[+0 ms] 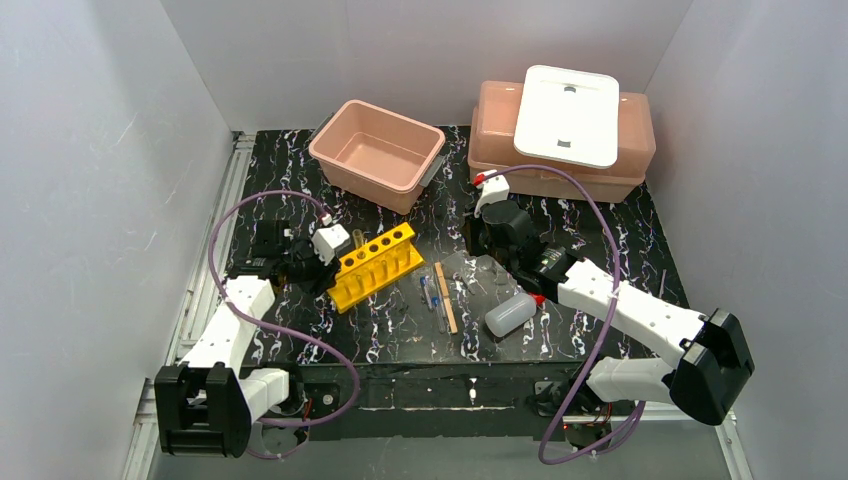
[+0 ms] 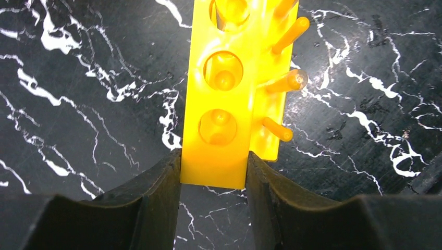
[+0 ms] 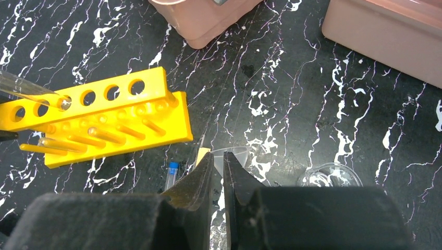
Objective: Organize the chemistry lab equipment
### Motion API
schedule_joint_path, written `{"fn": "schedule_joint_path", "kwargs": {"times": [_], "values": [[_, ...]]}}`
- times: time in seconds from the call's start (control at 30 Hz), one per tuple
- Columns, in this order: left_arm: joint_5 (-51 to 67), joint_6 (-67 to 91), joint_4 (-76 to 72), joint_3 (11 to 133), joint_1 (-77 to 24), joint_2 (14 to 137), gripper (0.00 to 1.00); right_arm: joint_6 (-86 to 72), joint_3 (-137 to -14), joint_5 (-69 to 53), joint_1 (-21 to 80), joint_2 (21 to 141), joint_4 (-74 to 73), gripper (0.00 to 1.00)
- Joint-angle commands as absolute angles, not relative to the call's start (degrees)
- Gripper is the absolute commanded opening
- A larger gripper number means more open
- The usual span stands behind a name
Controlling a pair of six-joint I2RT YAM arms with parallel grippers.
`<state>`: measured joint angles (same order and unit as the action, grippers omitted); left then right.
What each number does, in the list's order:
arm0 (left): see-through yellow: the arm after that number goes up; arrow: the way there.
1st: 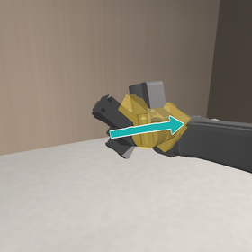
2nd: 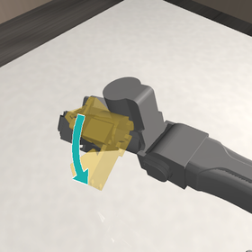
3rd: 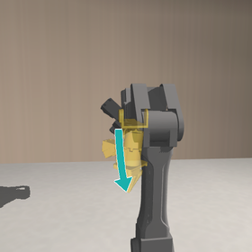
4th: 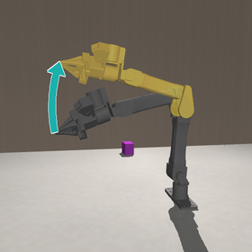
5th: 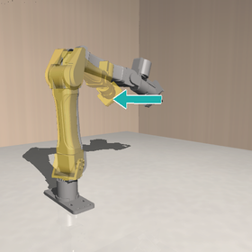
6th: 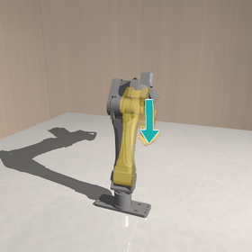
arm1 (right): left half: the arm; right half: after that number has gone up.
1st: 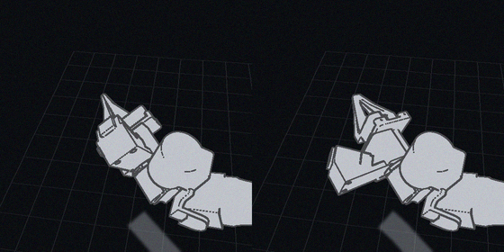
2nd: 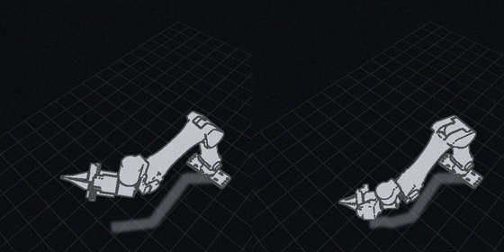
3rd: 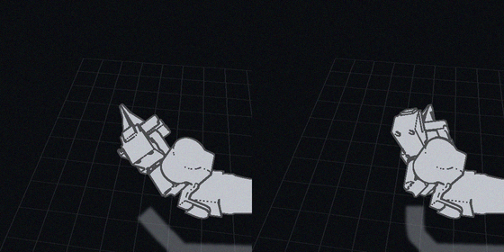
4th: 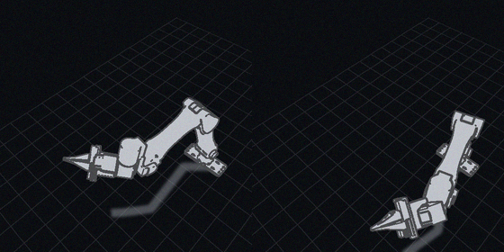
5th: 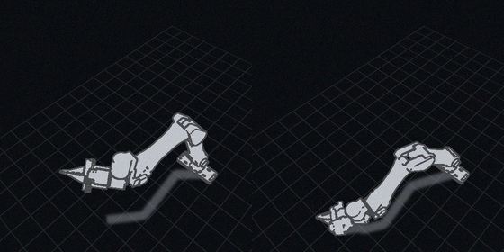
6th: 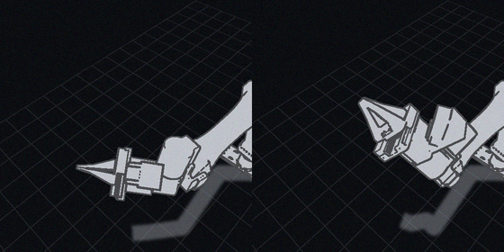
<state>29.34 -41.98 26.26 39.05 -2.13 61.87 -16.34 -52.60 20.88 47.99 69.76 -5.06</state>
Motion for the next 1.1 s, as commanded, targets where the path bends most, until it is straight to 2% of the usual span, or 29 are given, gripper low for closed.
{"fn": "schedule_joint_path", "kwargs": {"times": [0.0,0.1,0.2,0.4,0.67,0.9,1.07], "values": [[26.68,-42.16,27.60,40.36,-0.17,60.72,0.37,-15.88,-53.16,21.96,47.64,68.03,-4.43,0.19],[28.14,-41.96,28.57,40.72,1.86,60.06,0.33,-15.60,-53.39,22.06,47.57,68.19,-4.93,0.18],[30.09,-41.56,29.28,40.70,2.00,58.83,0.36,-15.52,-53.38,22.06,47.54,68.16,-5.17,0.18],[24.70,-40.61,26.92,39.20,4.23,58.65,0.31,-15.73,-53.20,21.74,47.48,68.31,-4.98,0.17],[21.57,-45.53,26.45,38.88,12.77,60.33,0.30,-15.91,-54.70,21.54,47.22,71.25,-4.53,0.18],[22.07,-51.85,26.16,40.91,23.87,63.53,0.28,-14.76,-62.48,20.74,46.05,78.06,-5.49,0.33],[24.79,-54.25,25.53,43.44,32.66,66.74,0.29,-10.85,-72.21,18.22,45.55,85.42,-6.04,0.36]]}}
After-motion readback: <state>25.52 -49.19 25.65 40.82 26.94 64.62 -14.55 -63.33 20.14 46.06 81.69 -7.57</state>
